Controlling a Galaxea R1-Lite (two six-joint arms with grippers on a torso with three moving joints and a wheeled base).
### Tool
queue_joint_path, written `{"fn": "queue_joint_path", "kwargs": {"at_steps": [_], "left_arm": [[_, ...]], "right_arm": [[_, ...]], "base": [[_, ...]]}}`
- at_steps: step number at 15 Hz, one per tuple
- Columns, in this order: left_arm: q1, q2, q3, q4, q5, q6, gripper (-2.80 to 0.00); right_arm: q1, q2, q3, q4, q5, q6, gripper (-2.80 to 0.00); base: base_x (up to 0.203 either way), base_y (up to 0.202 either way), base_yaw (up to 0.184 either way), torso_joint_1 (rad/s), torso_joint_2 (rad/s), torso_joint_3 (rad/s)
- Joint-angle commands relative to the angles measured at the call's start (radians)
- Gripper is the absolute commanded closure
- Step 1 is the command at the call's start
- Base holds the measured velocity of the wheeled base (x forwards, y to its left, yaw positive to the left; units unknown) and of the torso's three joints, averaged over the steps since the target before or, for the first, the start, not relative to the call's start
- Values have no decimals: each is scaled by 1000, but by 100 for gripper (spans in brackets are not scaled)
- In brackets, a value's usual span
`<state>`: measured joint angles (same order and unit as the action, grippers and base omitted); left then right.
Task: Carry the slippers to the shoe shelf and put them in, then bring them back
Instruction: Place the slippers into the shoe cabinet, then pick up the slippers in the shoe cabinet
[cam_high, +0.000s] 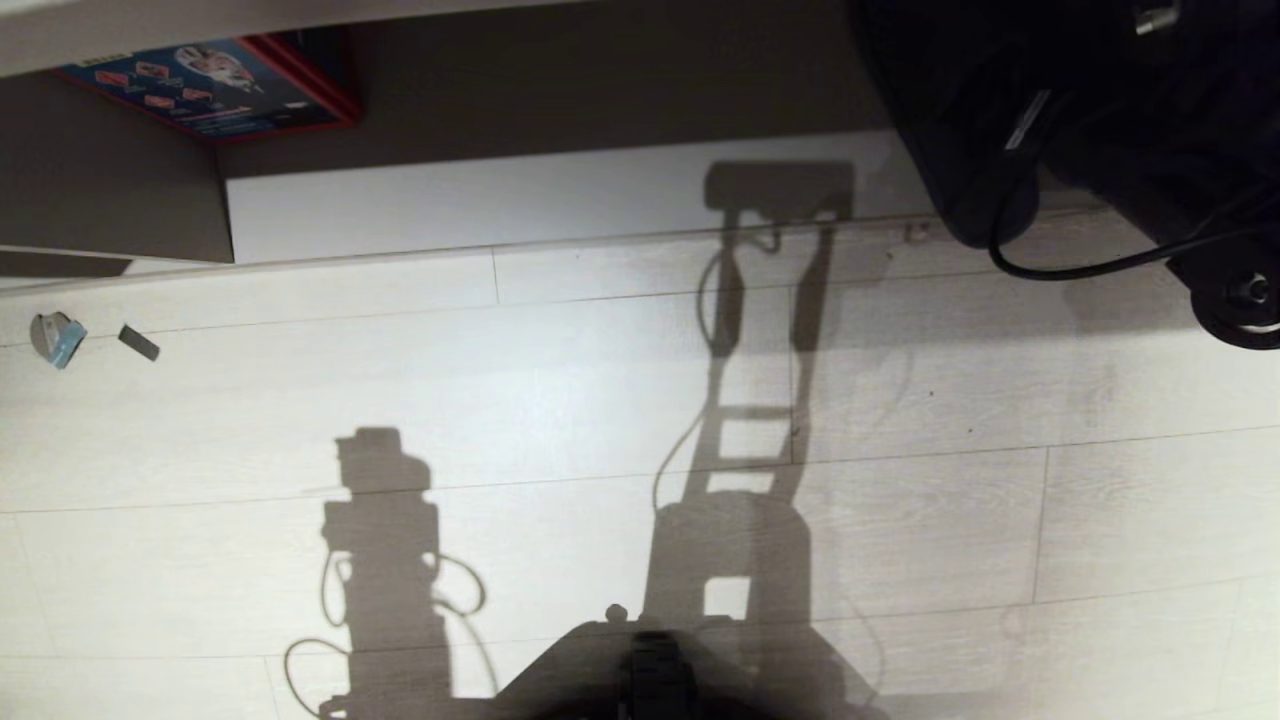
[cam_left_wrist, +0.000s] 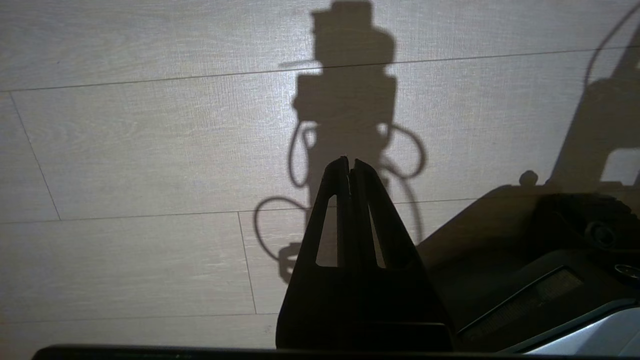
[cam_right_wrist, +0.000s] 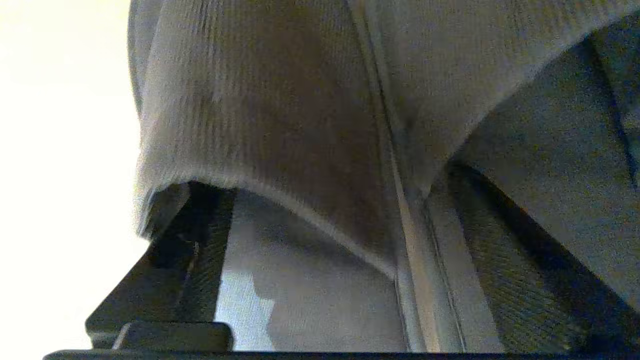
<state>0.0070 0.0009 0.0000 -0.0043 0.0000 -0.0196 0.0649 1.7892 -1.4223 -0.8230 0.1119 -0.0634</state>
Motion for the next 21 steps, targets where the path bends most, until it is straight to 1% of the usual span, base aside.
{"fn": "queue_joint_path", "kwargs": {"at_steps": [1,8,11,14,17,18,19,21], "left_arm": [[0,1,0,0,0,0,0],[0,1,0,0,0,0,0],[1,1,0,0,0,0,0],[1,1,0,0,0,0,0],[-1,1,0,0,0,0,0],[0,1,0,0,0,0,0],[1,1,0,0,0,0,0],[1,1,0,0,0,0,0]], "right_arm": [[1,-54,56,1,5,-9,-280],[1,-280,272,40,36,-25,-280],[1,-379,408,55,40,-27,-280],[1,-484,539,60,61,-27,-280],[1,-531,630,69,76,-32,-280],[1,-550,640,116,79,-39,-280],[1,-592,647,193,98,-44,-280],[1,-668,658,311,166,-47,-280]], "base": [[0,0,0,0,0,0],[0,0,0,0,0,0],[0,0,0,0,0,0],[0,0,0,0,0,0],[0,0,0,0,0,0],[0,0,0,0,0,0],[0,0,0,0,0,0],[0,0,0,0,0,0]]}}
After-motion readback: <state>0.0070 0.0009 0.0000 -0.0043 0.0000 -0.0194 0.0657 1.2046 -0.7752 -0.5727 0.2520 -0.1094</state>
